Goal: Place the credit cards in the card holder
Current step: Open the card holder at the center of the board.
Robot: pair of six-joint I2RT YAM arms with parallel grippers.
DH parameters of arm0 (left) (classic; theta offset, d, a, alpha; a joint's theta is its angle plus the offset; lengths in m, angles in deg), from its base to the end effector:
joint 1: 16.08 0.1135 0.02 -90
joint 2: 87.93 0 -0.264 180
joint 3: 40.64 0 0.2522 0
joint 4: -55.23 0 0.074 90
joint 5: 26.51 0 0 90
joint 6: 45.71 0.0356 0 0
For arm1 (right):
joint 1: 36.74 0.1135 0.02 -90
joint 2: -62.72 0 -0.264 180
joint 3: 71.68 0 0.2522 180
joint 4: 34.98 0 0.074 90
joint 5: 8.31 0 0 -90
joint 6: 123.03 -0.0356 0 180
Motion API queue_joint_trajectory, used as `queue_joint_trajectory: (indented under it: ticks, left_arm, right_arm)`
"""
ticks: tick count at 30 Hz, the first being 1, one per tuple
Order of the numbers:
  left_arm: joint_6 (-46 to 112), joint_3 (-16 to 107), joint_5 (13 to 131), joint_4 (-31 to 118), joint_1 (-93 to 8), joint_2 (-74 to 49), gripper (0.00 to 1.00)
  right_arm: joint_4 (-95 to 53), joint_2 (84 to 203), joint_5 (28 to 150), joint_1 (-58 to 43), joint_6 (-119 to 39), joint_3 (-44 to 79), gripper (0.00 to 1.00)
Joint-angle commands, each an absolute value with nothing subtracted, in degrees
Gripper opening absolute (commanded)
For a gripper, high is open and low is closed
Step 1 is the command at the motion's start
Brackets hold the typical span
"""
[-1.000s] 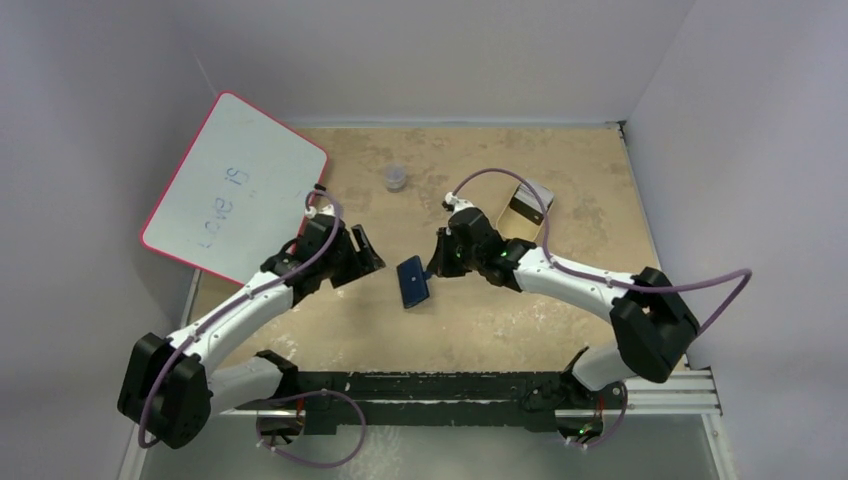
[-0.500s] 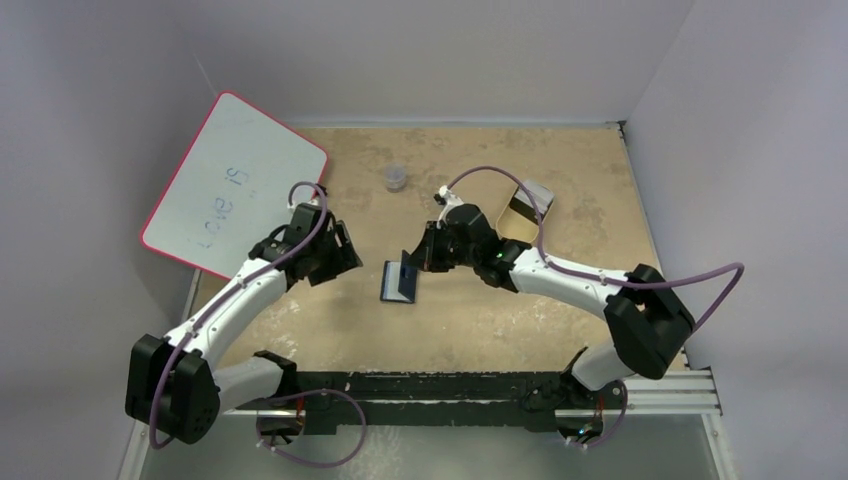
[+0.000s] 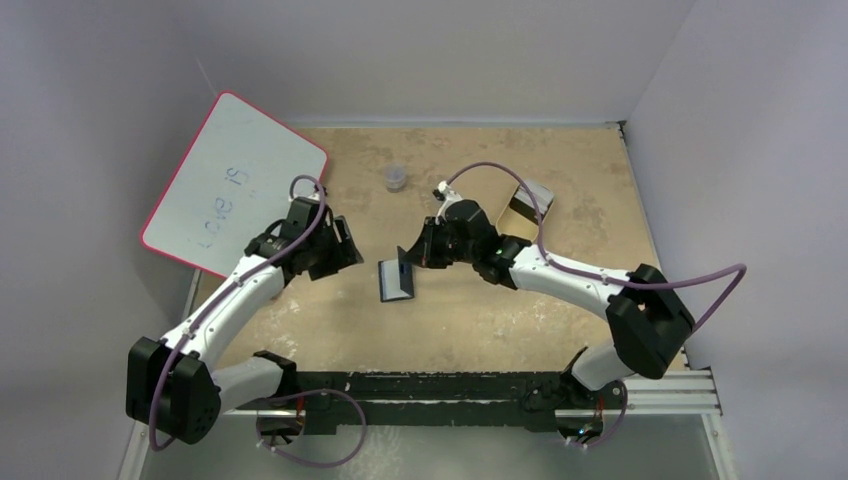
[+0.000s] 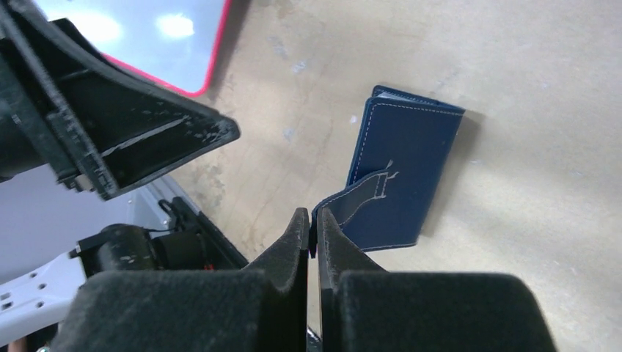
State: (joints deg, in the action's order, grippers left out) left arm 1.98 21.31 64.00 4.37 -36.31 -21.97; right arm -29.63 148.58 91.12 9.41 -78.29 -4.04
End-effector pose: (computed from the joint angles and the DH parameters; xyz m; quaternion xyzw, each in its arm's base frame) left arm 0.2130 -0.0788 0.2473 -0.1812 0.9360 -0.1603 0.2557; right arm 0.2317 0.2496 0.2543 -0.0515 0.8334 0.4388 0.3320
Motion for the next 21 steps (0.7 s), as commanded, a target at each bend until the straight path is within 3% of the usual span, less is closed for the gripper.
queue_joint_trajectory:
  ticks: [1,21]
  left_arm:
    - [2.26,16.67,72.92,10.42,-35.90,-23.60,0.62]
    - [-5.03,7.37,82.81,30.03,-36.26,-14.06,0.59]
  right_arm:
    - [-26.53,146.60,87.69,8.17,-78.06,-6.24,0.00]
    - [-23.20,140.73,82.79,3.37,-75.13,-14.65,0.00]
